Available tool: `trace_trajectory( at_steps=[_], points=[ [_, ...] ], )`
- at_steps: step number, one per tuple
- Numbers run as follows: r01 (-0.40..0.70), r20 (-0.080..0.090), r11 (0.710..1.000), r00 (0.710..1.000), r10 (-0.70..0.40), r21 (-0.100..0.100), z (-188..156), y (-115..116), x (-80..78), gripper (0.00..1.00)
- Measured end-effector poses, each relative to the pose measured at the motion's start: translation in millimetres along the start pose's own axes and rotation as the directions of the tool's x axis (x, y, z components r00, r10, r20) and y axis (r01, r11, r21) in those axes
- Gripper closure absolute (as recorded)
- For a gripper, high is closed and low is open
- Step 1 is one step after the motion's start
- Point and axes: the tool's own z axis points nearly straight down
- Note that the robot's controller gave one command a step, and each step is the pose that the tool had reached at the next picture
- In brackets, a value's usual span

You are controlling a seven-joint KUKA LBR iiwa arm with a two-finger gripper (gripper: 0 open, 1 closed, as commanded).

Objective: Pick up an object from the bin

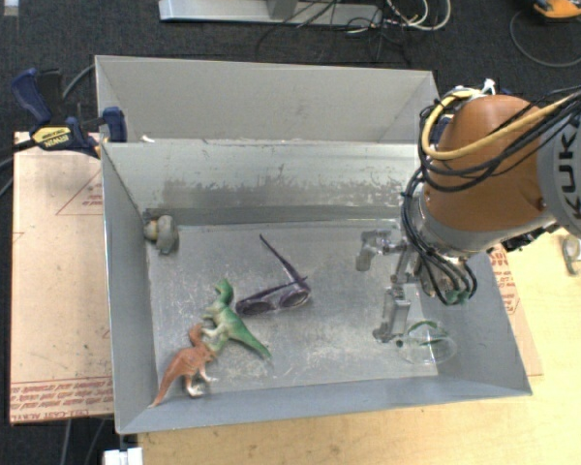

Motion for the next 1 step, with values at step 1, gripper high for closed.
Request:
trace_trajectory(
  at_steps=[1],
  points=[
    [0.0,0.0,1.0,1.0,0.0,0.0,0.0,0.0,0.0,0.0]
  ],
)
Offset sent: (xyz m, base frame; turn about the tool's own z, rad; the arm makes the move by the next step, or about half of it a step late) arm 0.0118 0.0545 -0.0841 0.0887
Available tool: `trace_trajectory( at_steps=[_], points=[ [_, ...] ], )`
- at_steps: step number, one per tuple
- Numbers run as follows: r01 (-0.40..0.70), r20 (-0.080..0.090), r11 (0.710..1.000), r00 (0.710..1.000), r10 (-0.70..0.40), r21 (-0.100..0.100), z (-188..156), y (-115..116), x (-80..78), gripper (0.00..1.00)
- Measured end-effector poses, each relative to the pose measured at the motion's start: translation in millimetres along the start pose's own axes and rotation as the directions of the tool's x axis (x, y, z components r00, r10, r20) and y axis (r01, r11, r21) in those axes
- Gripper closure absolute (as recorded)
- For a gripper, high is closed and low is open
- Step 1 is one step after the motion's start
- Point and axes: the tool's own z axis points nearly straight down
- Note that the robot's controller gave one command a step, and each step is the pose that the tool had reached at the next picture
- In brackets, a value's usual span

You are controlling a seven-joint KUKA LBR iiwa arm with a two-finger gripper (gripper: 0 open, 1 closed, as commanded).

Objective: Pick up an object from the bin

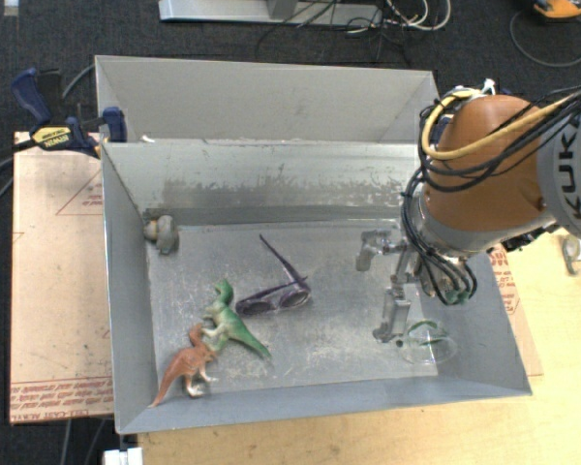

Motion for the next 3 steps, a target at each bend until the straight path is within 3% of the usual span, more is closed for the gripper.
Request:
trace_trajectory(
  at_steps=[1,2,3],
  points=[
    [-0.083,-0.006,0.997,0.997,0.083,-0.002,89,59,-10.9,0.0],
    [0.023,0.007,1.0,1.0,-0.023,-0.003,82,100,-78.4,0.0],
    [0.197,-0.004,0.98,0.98,-0.197,-0.005,145,129,-66.9,0.0]
  ],
)
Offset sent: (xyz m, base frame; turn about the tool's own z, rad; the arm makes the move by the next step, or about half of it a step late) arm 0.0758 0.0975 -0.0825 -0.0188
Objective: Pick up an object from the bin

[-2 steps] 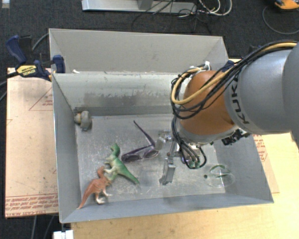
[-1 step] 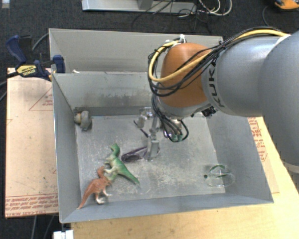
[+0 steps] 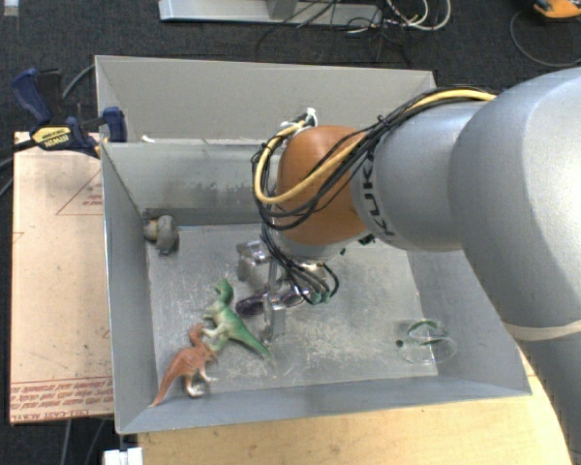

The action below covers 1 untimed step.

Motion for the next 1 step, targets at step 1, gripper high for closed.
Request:
trace_trajectory(
  at_steps=[1],
  points=[
    [-0.214,0.015,0.977,0.977,0.214,0.0,2.7,-38.7,-5.0,1.0]
  ],
)
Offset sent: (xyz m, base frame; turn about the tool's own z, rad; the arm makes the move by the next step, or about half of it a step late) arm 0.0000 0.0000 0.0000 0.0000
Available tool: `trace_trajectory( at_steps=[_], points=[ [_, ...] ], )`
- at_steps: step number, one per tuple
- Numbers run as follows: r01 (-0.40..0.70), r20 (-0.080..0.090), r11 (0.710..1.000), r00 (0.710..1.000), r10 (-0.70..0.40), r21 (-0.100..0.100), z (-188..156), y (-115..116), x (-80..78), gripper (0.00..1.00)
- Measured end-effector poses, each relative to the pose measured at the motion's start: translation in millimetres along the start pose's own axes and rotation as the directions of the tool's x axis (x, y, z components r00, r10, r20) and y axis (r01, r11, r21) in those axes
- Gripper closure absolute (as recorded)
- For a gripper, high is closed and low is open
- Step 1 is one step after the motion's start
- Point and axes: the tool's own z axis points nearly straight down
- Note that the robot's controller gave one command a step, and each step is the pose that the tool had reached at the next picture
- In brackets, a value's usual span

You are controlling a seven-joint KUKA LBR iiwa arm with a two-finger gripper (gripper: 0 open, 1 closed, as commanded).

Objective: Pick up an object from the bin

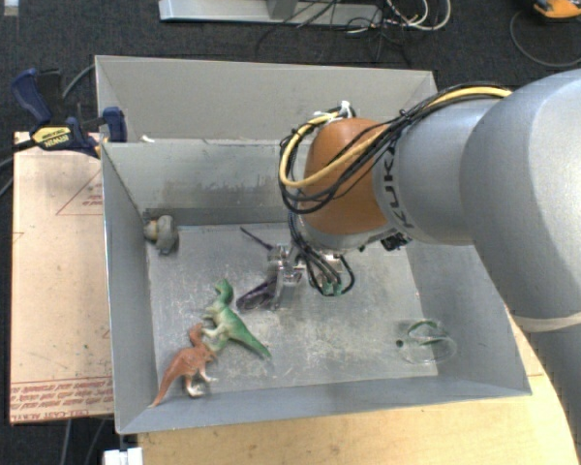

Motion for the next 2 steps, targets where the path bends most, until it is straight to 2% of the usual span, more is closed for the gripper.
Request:
trace_trajectory(
  at_steps=[1,2],
  points=[
    [0.001,0.0,1.0,1.0,-0.001,0.0,0,0,0.0,1.0],
    [0.013,0.002,1.0,1.0,-0.013,-0.002,0,-13,-2.0,1.0]
  ],
)
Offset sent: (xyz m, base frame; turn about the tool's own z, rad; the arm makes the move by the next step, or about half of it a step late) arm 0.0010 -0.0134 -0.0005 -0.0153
